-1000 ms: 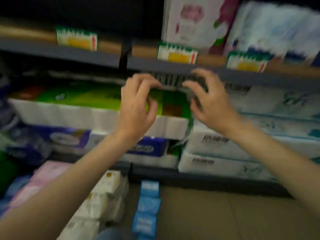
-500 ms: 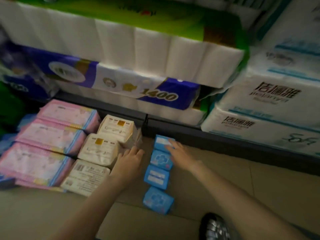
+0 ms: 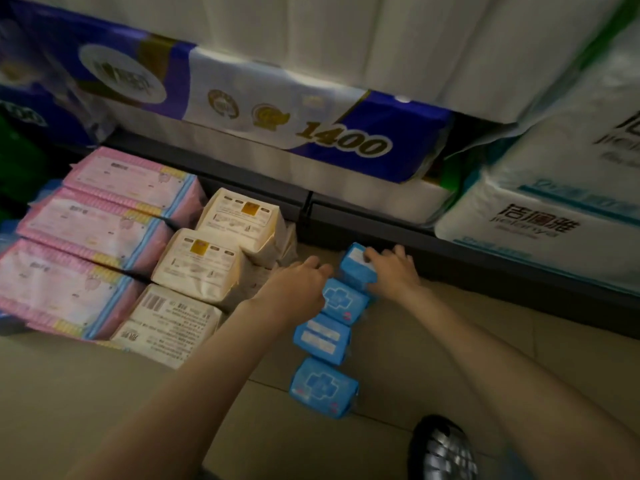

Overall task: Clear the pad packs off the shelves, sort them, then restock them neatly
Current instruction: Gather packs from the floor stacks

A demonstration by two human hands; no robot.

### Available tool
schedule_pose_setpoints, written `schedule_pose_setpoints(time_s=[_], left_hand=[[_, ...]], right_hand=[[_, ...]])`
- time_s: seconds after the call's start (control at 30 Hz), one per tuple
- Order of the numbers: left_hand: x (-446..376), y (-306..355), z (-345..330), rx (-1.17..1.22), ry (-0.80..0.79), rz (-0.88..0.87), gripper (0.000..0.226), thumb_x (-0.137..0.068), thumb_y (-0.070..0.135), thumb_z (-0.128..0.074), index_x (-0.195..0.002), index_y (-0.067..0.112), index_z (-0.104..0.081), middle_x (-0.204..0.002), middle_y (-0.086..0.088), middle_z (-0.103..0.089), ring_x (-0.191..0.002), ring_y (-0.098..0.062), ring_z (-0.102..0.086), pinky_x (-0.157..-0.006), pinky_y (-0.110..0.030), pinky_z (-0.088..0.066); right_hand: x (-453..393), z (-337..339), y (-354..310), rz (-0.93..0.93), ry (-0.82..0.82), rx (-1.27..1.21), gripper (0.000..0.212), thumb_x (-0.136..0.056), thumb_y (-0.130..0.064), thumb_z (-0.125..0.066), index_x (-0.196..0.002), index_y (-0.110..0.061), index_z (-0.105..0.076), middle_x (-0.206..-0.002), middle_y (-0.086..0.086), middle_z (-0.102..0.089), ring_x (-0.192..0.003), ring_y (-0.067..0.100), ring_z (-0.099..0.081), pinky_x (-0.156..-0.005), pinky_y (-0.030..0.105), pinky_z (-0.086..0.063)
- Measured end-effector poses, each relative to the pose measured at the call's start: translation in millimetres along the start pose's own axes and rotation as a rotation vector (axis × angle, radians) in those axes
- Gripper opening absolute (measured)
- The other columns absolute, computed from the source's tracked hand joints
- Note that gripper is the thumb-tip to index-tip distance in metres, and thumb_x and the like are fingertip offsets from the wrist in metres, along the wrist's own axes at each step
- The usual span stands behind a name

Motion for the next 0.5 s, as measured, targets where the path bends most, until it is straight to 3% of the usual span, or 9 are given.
schedule_pose_setpoints(time_s=[0.17, 0.3, 0.4, 0.5], left_hand=[[-18, 4, 12, 0.240, 0.041, -0.047, 0.066, -0.088, 0.015, -0.060, -0.144, 0.017, -0.025, -0.140, -0.006, -0.038, -0.123, -0.023, -0.047, -0.097, -0.031, -0.038], [-19, 0, 25, 0.860, -0.086, -0.020, 0.079, -0.081, 0.009, -0.070, -0.143, 0.026, -0.024, -0.131, -0.002, -0.043, -0.113, -0.013, -0.051, -0.088, -0.025, -0.048], [-8, -5, 30, 1.057, -0.168, 0.020, 0.062, -0.079, 0.014, -0.071, -0.130, 0.030, -0.039, -0.118, 0.000, -0.054, -0.103, -0.012, -0.057, -0.087, -0.027, -0.051], [3, -25, 41, 1.014, -0.018, 0.105, 0.045, -0.080, 0.017, -0.071, -0.118, 0.024, -0.049, -0.103, 0.004, -0.056, -0.089, -0.008, -0.059, -0.073, -0.021, -0.051]], right_hand=[[37, 60, 17, 0.071, 0.019, -0.542, 0.026, -0.078, -0.023, -0.072, -0.099, -0.022, -0.056, -0.100, 0.000, -0.058, -0.098, 0.019, -0.053, -0.082, 0.031, -0.043], [53, 90, 4, 0.230, -0.193, -0.951, 0.025, -0.083, -0.003, -0.066, -0.092, -0.025, -0.057, -0.104, 0.004, -0.060, -0.091, 0.009, -0.058, -0.079, 0.016, -0.046], [56, 89, -7, 0.246, -0.317, -1.241, 0.022, -0.081, -0.003, -0.062, -0.097, -0.018, -0.059, -0.099, 0.002, -0.061, -0.087, 0.007, -0.059, -0.075, 0.016, -0.047], [47, 68, -9, 0.114, -0.230, -1.404, 0.017, -0.089, -0.004, -0.057, -0.103, -0.014, -0.058, -0.099, 0.002, -0.063, -0.091, 0.010, -0.058, -0.083, 0.023, -0.048]])
Point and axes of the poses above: each hand's wrist, its own x-axis away from the middle knuckle, its own z-axis out of the back of the hand, y = z × x, the point moved 5 cm from there along -x, towards the middle knuckle
